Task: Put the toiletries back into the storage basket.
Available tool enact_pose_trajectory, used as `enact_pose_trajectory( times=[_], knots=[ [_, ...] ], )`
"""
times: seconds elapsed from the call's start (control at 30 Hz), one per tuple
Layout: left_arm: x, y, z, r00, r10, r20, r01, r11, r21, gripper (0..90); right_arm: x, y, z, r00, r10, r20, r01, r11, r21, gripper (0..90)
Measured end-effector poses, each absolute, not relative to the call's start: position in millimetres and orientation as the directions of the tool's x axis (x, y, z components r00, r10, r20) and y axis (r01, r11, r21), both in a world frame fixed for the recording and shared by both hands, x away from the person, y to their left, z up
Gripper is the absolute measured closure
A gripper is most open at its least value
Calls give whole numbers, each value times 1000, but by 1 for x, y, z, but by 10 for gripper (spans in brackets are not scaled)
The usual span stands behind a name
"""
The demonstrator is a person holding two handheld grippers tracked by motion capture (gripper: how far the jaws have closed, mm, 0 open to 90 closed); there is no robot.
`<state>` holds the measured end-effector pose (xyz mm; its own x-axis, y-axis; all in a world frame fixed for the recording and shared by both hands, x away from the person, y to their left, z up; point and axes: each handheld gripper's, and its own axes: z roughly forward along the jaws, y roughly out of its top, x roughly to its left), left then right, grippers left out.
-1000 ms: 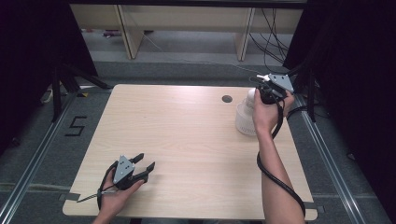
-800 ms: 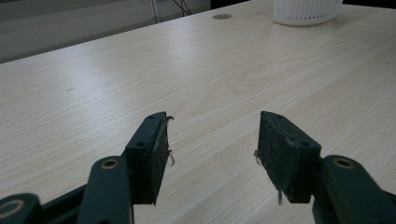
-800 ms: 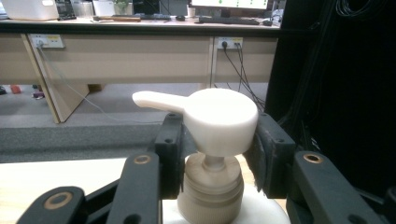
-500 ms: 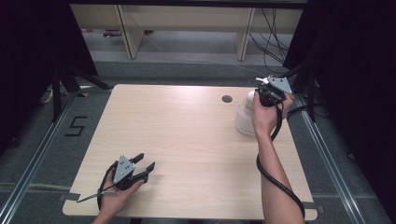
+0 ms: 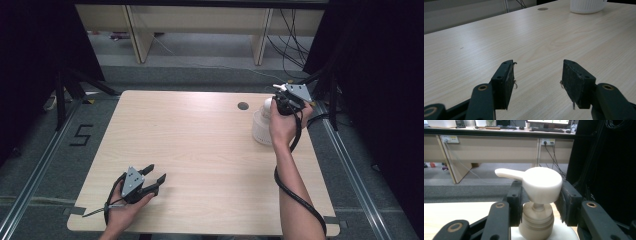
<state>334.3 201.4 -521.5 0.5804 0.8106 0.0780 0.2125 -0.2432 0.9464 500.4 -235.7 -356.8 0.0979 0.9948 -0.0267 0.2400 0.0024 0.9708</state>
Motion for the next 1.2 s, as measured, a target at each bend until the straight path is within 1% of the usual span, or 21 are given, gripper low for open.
enact_pose_trajectory(
  times=[0.2,0.27,0.37,0.47,0.6,0.8,0.87,0.9,0.93,1.0,1.03,1.07,1.13,1.17,1.2],
  knots=[
    [335,201,-522,581,810,77,209,-240,948,431,499,-236,-357,101,994,-33,240,8,971,598],
    [336,201,-522,589,803,89,194,-247,950,431,498,-237,-357,94,995,-46,235,23,972,597],
    [336,201,-522,589,803,89,195,-247,949,430,496,-236,-356,97,995,-36,250,10,968,597],
    [336,201,-522,589,804,88,191,-244,951,430,495,-236,-356,88,995,-51,250,27,968,597],
    [334,201,-522,579,812,79,210,-241,947,430,494,-236,-357,91,994,-51,246,27,969,596],
    [334,201,-522,579,812,79,212,-243,947,430,494,-236,-357,90,994,-58,245,34,969,593],
    [336,201,-522,589,804,88,195,-246,949,430,494,-236,-356,89,994,-61,249,37,968,586],
    [336,201,-522,588,804,89,193,-247,950,430,494,-236,-357,87,994,-65,248,41,968,575],
    [335,201,-522,585,807,81,201,-240,950,429,493,-237,-356,82,994,-66,262,43,964,532],
    [336,201,-522,589,803,87,193,-245,950,429,493,-236,-356,88,994,-61,268,36,963,516],
    [336,201,-522,589,803,88,192,-245,950,429,494,-237,-357,83,995,-58,265,34,964,492],
    [336,201,-522,589,803,88,193,-245,950,428,494,-237,-357,84,995,-56,274,31,961,439],
    [336,201,-522,589,803,87,193,-245,950,428,493,-236,-358,95,994,-49,272,22,962,391],
    [336,201,-522,589,803,88,192,-245,950,428,493,-236,-358,95,994,-49,272,22,962,391],
    [335,200,-522,587,805,82,199,-242,950,428,494,-236,-358,96,994,-42,279,14,960,350]
  ],
)
